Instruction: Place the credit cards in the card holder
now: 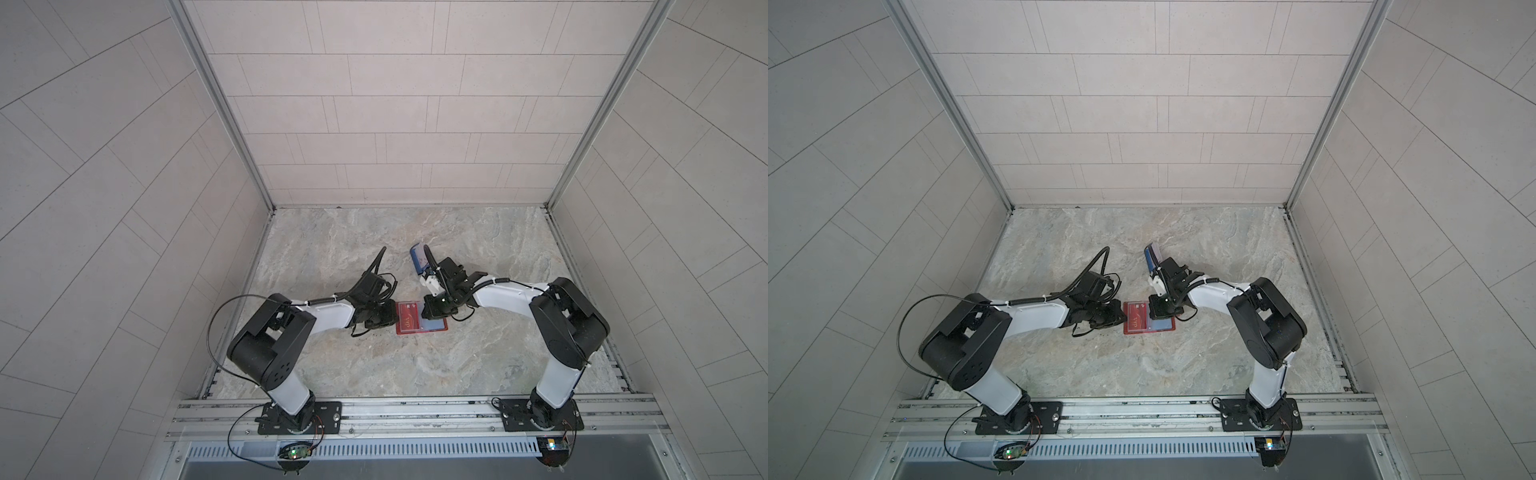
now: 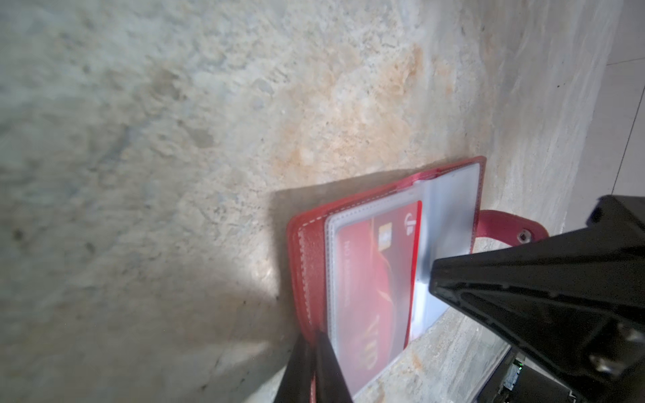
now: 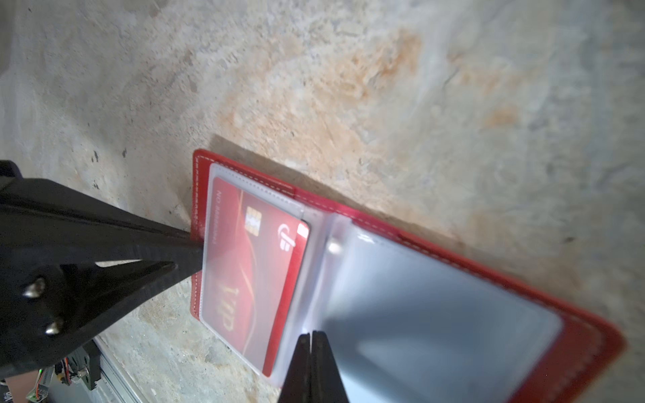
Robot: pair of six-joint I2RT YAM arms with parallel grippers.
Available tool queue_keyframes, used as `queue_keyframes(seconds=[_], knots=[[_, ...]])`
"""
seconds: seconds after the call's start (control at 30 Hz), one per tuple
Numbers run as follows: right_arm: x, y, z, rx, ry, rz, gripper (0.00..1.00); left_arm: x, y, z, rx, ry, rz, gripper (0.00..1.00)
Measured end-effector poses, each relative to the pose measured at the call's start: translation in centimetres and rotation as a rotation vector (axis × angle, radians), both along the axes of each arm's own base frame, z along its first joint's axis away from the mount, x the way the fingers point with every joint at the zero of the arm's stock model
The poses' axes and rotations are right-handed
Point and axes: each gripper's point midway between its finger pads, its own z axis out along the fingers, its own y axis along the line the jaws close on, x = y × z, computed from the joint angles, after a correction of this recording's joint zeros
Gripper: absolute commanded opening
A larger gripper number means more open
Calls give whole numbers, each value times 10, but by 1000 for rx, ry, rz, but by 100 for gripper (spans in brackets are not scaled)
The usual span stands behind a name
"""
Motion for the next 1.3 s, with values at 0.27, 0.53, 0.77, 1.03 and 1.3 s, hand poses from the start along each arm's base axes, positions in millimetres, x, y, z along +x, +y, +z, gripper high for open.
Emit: queue_keyframes(seconds=[0.27, 0.53, 0.77, 1.03, 1.3], knots=[[11, -25, 8, -34, -50, -55, 7, 13, 2, 30, 52, -69, -33, 31], [7, -40, -3, -103, -45, -58, 8, 15, -16, 47, 34, -103, -94, 33], [4, -44, -9, -123, -38, -48, 8, 8, -52, 46, -28, -83, -177, 33], [3, -44, -10, -126, -43, -42, 8, 5, -76, 23, -78, -29, -199, 33], [4, -44, -10, -124, -45, -41, 8, 7, -85, 14, -111, -8, -196, 33]])
